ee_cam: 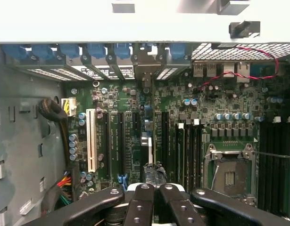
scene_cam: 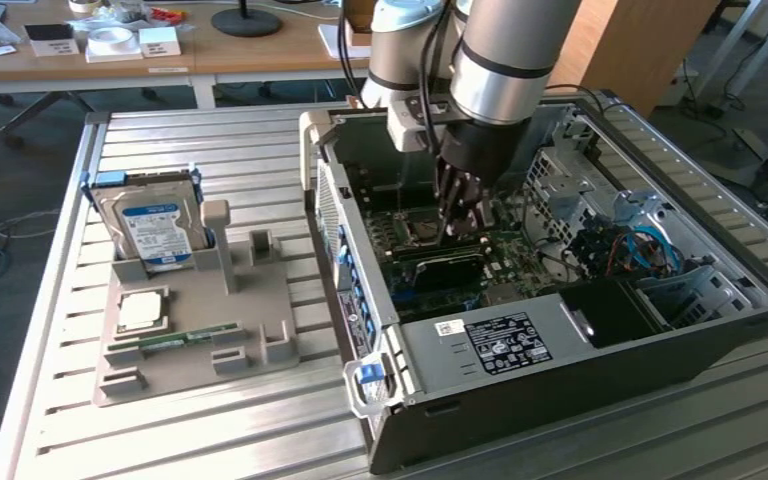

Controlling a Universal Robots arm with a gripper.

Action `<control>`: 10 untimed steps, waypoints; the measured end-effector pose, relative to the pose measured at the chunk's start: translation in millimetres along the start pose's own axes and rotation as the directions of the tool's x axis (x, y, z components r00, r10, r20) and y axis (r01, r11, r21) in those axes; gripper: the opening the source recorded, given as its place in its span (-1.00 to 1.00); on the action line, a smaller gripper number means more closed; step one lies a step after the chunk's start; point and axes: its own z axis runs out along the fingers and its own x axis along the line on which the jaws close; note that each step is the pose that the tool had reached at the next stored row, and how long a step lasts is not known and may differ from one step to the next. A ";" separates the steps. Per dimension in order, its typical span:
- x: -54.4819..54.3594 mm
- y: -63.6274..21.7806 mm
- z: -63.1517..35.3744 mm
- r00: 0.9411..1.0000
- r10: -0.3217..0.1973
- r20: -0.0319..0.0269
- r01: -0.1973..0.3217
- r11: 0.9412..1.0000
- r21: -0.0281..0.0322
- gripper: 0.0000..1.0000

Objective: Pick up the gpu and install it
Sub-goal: 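Press down on the gpu until it lock into place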

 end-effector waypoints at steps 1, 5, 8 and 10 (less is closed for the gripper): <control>0.0 0.0 -0.1 1.000 0.000 -0.001 0.000 1.000 0.000 -0.79; 0.0 0.1 0.0 1.000 0.000 0.000 0.000 1.000 0.000 -0.79; 0.0 0.1 0.0 1.000 0.000 0.000 0.000 1.000 0.000 -0.79; 0.0 0.1 0.0 1.000 0.000 0.000 0.000 1.000 0.000 -0.79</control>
